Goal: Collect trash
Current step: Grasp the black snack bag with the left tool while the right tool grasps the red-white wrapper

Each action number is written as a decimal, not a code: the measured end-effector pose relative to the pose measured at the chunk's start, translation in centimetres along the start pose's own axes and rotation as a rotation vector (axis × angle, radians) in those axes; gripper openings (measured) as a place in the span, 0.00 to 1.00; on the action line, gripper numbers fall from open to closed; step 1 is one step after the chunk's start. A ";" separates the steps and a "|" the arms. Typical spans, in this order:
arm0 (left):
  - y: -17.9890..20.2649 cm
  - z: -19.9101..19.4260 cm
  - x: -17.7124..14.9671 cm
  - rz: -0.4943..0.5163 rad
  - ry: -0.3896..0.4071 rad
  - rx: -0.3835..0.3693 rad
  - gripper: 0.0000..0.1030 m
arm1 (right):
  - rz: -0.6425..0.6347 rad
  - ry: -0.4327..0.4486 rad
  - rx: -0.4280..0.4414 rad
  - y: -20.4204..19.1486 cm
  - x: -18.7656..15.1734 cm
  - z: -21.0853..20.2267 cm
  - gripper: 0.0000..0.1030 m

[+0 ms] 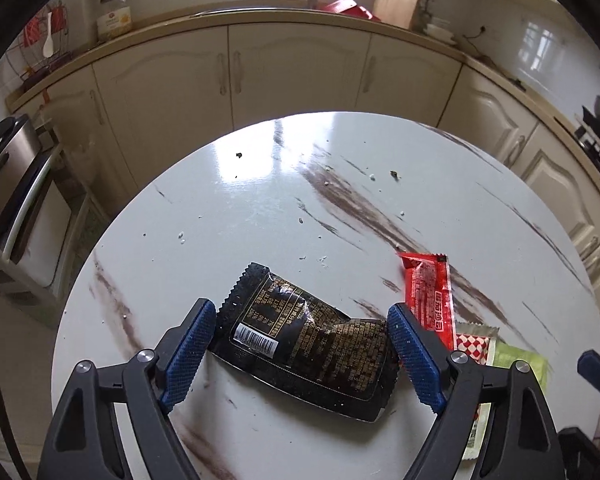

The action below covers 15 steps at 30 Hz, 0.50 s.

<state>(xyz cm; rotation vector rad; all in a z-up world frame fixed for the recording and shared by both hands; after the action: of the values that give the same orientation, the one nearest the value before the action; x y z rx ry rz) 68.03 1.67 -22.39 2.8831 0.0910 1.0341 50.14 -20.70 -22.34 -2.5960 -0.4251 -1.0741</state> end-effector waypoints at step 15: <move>-4.7 -3.6 -4.8 0.175 0.016 -0.147 0.71 | -0.046 -0.078 0.004 -4.2 -0.8 2.8 0.68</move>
<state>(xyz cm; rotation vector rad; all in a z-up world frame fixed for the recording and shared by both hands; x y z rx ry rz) 61.91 6.11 -23.04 2.7890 -0.2304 1.0429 49.78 -15.95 -24.08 -2.6431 -0.5065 -0.9874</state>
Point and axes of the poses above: each gripper's, at about its wrist camera, not at the fingertips, and z roughly the way its jaws point, y to its right, x to its top, the point moved 2 cm from there along z, roughly the way its jaws point, and after that the axes turned 5 degrees about y, right-handed, at the moved point
